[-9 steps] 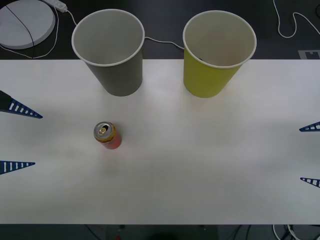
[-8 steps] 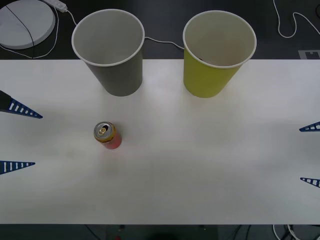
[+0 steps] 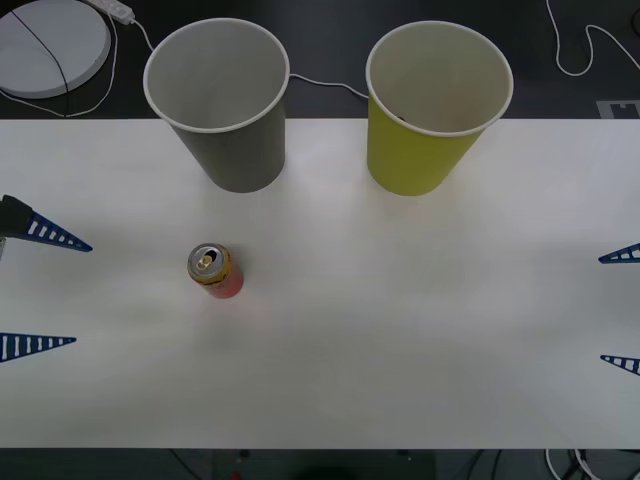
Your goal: Put the can into the green bin and the plastic bottle into the gray bin
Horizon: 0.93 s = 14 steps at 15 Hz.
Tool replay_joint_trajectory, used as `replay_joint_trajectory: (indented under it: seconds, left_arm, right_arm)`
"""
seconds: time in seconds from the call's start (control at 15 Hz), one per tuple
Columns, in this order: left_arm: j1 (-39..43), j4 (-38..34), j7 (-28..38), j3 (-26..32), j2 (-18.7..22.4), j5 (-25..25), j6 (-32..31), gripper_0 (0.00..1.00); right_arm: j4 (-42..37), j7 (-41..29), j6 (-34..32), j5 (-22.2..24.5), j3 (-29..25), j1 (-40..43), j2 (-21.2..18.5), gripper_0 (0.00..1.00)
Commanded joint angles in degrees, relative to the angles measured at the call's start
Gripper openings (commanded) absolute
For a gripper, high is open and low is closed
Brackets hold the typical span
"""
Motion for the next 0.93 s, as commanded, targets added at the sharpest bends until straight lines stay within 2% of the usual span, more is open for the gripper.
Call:
replay_joint_trajectory:
  seconds: [0.07, 0.2, 0.4, 0.8, 0.93]
  left_arm:
    - [-1.2, 2.0, -0.3, -1.3, 0.9, 0.1, 0.1, 1.00]
    - [-1.7, 3.6, -0.6, -2.1, 0.9, 0.4, 0.8, 1.00]
    - [-1.9, 8.2, -2.8, -5.7, 0.9, 4.4, 3.7, 1.00]
    - [-3.5, 18.7, -16.2, -14.5, 0.8, 13.2, 11.2, 1.00]
    - [-4.9, 23.3, -20.8, -18.2, 0.3, 17.6, 12.5, 1.00]
  right_arm:
    - [0.0, 0.0, 0.0, 0.0, 0.0, 0.0, 0.0, 1.00]
    - [0.0, 0.0, 0.0, 0.0, 0.0, 0.0, 0.0, 1.00]
    - [0.0, 0.0, 0.0, 0.0, 0.0, 0.0, 0.0, 1.00]
    - [0.0, 0.0, 0.0, 0.0, 0.0, 0.0, 0.0, 1.00]
    - [0.0, 0.0, 0.0, 0.0, 0.0, 0.0, 0.0, 1.00]
